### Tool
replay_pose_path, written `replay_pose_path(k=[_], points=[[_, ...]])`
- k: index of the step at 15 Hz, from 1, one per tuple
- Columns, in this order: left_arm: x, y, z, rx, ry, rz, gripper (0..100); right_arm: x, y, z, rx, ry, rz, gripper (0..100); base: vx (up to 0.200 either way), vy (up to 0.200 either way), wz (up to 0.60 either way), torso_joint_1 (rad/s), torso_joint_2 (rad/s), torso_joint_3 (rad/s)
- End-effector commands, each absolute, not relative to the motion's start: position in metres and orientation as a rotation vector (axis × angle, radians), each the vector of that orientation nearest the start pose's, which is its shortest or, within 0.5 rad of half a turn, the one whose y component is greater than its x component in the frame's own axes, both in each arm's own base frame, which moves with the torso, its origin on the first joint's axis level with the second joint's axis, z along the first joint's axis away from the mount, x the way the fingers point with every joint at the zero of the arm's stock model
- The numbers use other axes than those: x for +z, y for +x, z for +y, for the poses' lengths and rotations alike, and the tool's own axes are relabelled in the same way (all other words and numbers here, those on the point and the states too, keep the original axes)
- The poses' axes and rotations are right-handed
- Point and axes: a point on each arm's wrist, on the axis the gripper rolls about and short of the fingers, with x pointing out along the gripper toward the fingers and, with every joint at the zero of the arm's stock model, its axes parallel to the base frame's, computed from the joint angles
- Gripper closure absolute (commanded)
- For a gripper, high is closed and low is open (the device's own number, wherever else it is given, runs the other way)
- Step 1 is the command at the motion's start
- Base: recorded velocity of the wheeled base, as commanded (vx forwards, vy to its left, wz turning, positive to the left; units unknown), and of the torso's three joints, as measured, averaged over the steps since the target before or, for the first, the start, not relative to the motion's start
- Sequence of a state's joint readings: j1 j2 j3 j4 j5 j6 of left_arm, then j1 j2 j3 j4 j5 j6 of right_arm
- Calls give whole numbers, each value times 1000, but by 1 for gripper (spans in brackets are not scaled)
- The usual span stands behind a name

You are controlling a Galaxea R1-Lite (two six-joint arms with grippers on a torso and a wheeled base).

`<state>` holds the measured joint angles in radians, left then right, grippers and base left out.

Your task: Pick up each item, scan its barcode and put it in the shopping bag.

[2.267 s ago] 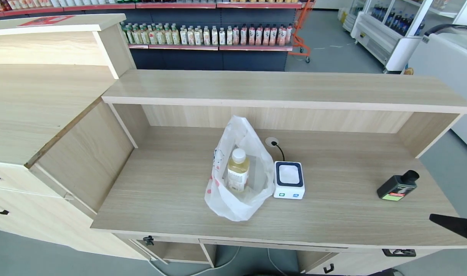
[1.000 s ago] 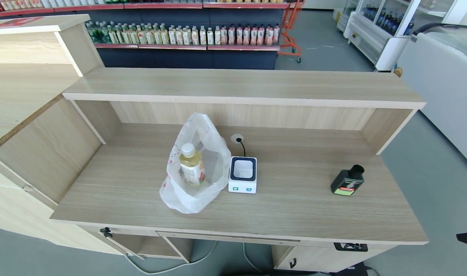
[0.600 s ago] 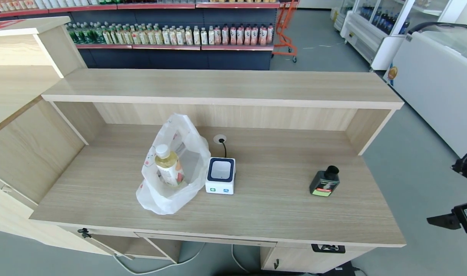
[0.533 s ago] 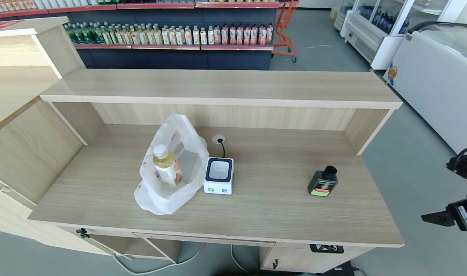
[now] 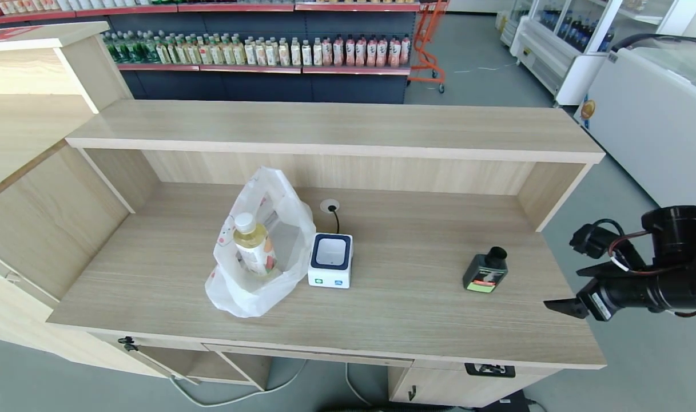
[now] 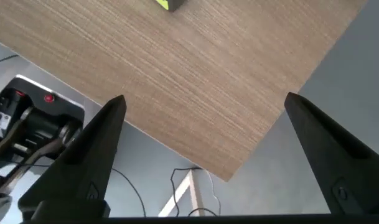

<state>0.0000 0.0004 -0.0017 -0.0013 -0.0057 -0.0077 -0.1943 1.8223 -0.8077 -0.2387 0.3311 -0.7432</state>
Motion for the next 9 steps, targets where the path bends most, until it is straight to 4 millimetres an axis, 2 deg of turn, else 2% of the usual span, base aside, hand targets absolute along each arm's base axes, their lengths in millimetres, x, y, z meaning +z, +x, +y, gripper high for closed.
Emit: replay_pose_path(k=[1,9], points=[[76,-23,0,-6,-8,-3,0,83,314,-44,462,-521,671,0,0,0,0,0,0,0],[76,-23,0,-6,-8,-3,0,68,345,-15,593,-548,559,0,0,0,0,0,0,0]])
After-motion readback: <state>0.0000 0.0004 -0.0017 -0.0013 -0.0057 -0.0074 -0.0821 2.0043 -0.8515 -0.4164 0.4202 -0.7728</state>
